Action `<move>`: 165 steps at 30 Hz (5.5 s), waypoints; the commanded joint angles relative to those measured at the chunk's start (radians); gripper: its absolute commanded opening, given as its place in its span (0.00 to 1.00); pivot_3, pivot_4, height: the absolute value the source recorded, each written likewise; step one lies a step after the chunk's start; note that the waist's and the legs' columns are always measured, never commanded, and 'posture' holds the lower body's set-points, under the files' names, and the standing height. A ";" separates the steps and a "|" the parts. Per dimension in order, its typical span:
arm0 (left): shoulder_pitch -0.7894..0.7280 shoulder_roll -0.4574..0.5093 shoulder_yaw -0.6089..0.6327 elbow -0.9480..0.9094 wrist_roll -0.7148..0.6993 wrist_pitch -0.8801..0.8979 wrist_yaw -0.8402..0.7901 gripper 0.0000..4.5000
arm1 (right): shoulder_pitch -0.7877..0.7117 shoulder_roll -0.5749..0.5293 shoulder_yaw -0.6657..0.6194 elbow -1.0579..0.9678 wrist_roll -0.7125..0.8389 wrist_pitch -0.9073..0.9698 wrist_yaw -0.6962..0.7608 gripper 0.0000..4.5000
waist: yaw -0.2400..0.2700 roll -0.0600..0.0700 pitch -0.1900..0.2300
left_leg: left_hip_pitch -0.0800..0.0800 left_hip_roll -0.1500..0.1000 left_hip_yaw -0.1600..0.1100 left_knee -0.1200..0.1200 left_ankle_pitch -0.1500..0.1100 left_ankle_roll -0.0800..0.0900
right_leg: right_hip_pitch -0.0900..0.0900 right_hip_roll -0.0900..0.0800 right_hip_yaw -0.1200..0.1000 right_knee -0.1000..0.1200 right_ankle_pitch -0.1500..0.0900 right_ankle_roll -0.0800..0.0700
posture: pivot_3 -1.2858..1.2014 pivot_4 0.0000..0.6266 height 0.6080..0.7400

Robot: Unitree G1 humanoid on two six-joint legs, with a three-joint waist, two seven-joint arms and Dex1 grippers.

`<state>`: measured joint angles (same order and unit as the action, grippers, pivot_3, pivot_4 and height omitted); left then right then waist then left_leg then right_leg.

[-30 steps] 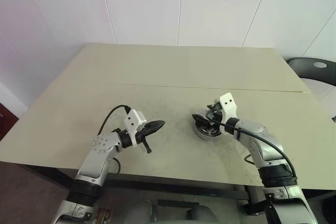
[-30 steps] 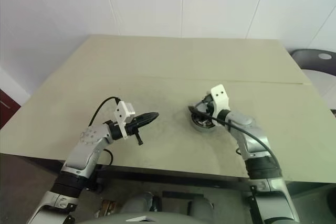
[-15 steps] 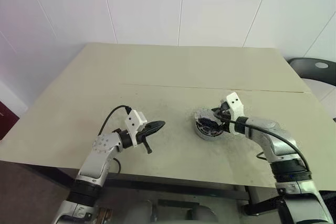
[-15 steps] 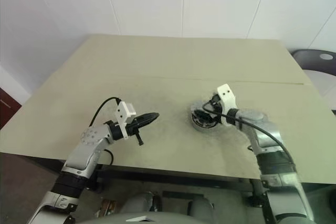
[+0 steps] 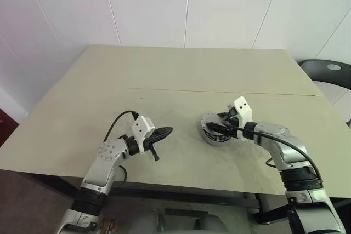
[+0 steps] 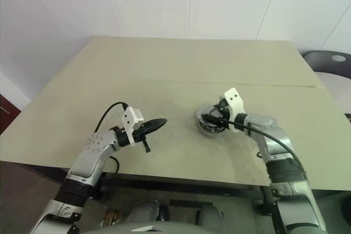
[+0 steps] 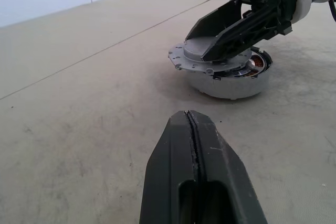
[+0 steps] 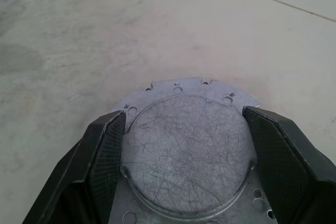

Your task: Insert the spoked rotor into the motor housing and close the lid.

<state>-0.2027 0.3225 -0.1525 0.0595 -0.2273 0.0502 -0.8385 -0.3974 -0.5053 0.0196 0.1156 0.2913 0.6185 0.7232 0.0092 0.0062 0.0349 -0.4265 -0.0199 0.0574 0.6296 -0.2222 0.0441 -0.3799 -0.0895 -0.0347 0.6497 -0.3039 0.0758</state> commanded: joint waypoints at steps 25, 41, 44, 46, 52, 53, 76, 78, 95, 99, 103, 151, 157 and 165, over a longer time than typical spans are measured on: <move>-0.017 0.006 0.003 -0.012 -0.003 -0.016 -0.013 0.00 | -0.018 -0.188 0.046 0.094 -0.040 -0.192 0.316 0.71 | 0.004 0.000 0.000 | 0.000 0.000 0.000 0.001 0.000 0.000 | 0.000 0.000 0.000 0.000 0.000 -0.001 | 0.52 0.00 1.00; -0.016 0.004 -0.005 -0.007 0.005 -0.019 -0.008 0.00 | -0.006 -0.200 0.072 0.141 -0.097 -0.247 0.320 0.71 | 0.004 0.000 0.000 | 0.002 0.000 0.000 0.002 0.000 0.000 | 0.003 0.000 0.000 -0.001 0.000 -0.002 | 0.52 0.00 1.00; -0.014 0.005 -0.007 -0.009 0.006 -0.019 -0.005 0.00 | -0.019 -0.184 0.058 0.157 -0.091 -0.251 0.297 0.71 | 0.004 0.000 0.000 | 0.004 0.000 0.000 0.002 0.000 0.000 | 0.005 0.000 0.000 -0.001 0.000 -0.002 | 0.52 0.00 1.00; -0.013 0.004 -0.009 -0.011 0.006 -0.019 -0.004 0.00 | -0.025 -0.172 0.048 0.167 -0.079 -0.244 0.288 0.71 | 0.003 0.000 0.000 | 0.005 0.000 0.000 0.002 0.000 0.000 | 0.006 0.000 0.000 -0.001 0.000 -0.002 | 0.52 0.00 1.00; -0.014 0.006 -0.008 -0.010 0.005 -0.020 -0.004 0.00 | -0.006 -0.166 0.051 0.193 -0.068 -0.227 0.302 0.71 | 0.003 0.000 0.000 | 0.006 0.000 0.000 0.002 0.000 0.000 | 0.007 0.000 0.000 -0.001 0.001 -0.003 | 0.52 0.00 1.00; -0.015 0.006 -0.007 -0.009 0.005 -0.020 -0.004 0.00 | -0.001 -0.174 0.061 0.196 -0.074 -0.225 0.314 0.71 | 0.003 0.000 0.000 | 0.007 0.000 0.000 0.002 0.000 0.000 | 0.007 0.000 0.000 -0.001 0.001 -0.003 | 0.52 0.00 1.00; -0.048 -0.020 -0.026 0.024 0.013 -0.033 -0.004 0.00 | 0.050 -0.134 0.058 0.181 -0.067 -0.219 0.298 0.71 | 0.003 -0.002 -0.002 | 0.007 0.000 0.000 0.001 0.000 0.000 | 0.008 0.000 0.000 -0.002 0.001 -0.002 | 0.52 0.00 1.00; -0.047 -0.020 -0.026 0.024 0.013 -0.033 -0.004 0.00 | 0.037 -0.118 0.047 0.191 -0.070 -0.229 0.263 0.71 | 0.003 -0.003 -0.002 | 0.007 0.000 0.000 0.001 0.000 0.000 | 0.008 0.000 0.000 -0.002 0.001 -0.003 | 0.52 0.00 1.00; -0.092 -0.052 -0.048 0.067 0.021 -0.043 -0.019 0.00 | 0.048 -0.132 0.099 0.206 -0.098 -0.199 0.275 0.71 | 0.002 -0.005 -0.004 | 0.011 0.001 0.000 0.001 0.000 0.000 | 0.010 -0.001 0.000 -0.002 0.002 -0.003 | 0.52 0.00 1.00; -0.177 -0.109 -0.070 0.148 0.025 -0.065 -0.041 0.00 | 0.047 -0.125 0.099 0.199 -0.094 -0.196 0.267 0.71 | 0.003 -0.006 -0.004 | 0.011 0.000 0.000 0.001 0.000 0.000 | 0.011 -0.001 0.000 -0.003 0.002 -0.003 | 0.52 0.00 1.00; -0.281 -0.169 -0.095 0.306 0.045 -0.113 -0.079 0.00 | 0.047 -0.121 0.099 0.196 -0.093 -0.197 0.263 0.71 | 0.003 -0.007 -0.004 | 0.011 0.000 0.000 0.001 0.000 0.000 | 0.010 -0.001 -0.001 -0.004 0.002 -0.003 | 0.52 0.00 1.00; -0.604 -0.406 -0.152 1.020 0.346 -0.418 -0.070 0.00 | 0.051 -0.036 -0.053 0.041 0.083 -0.020 0.238 0.99 | 0.003 -0.014 -0.005 | 0.009 0.002 -0.003 0.002 0.000 0.000 | 0.010 -0.014 -0.025 -0.007 0.006 0.005 | 0.52 0.00 1.00; -0.594 -0.406 -0.150 1.004 0.342 -0.410 -0.083 0.00 | 0.048 -0.059 -0.110 0.036 0.141 0.023 0.283 0.99 | 0.004 -0.014 -0.006 | 0.003 0.002 -0.005 0.000 -0.001 0.000 | 0.008 -0.014 -0.027 -0.012 0.008 0.008 | 0.52 0.00 1.00; -0.582 -0.400 -0.143 0.990 0.343 -0.403 -0.099 0.00 | 0.052 -0.107 -0.114 0.041 0.124 -0.011 0.318 0.99 | 0.006 -0.014 -0.006 | -0.001 0.002 -0.005 0.001 -0.005 0.001 | 0.006 -0.014 -0.028 -0.017 0.008 0.008 | 0.52 0.00 1.00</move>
<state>-0.8073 -0.0781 -0.2694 1.0348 0.0958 -0.3742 -0.9102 -0.3307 -0.6030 -0.0666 0.1734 0.3870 0.6247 1.0303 0.0157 -0.0074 0.0291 -0.4271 -0.0183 0.0526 0.6301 -0.2278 0.0456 -0.3736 -0.1035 -0.0625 0.6323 -0.2956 0.0843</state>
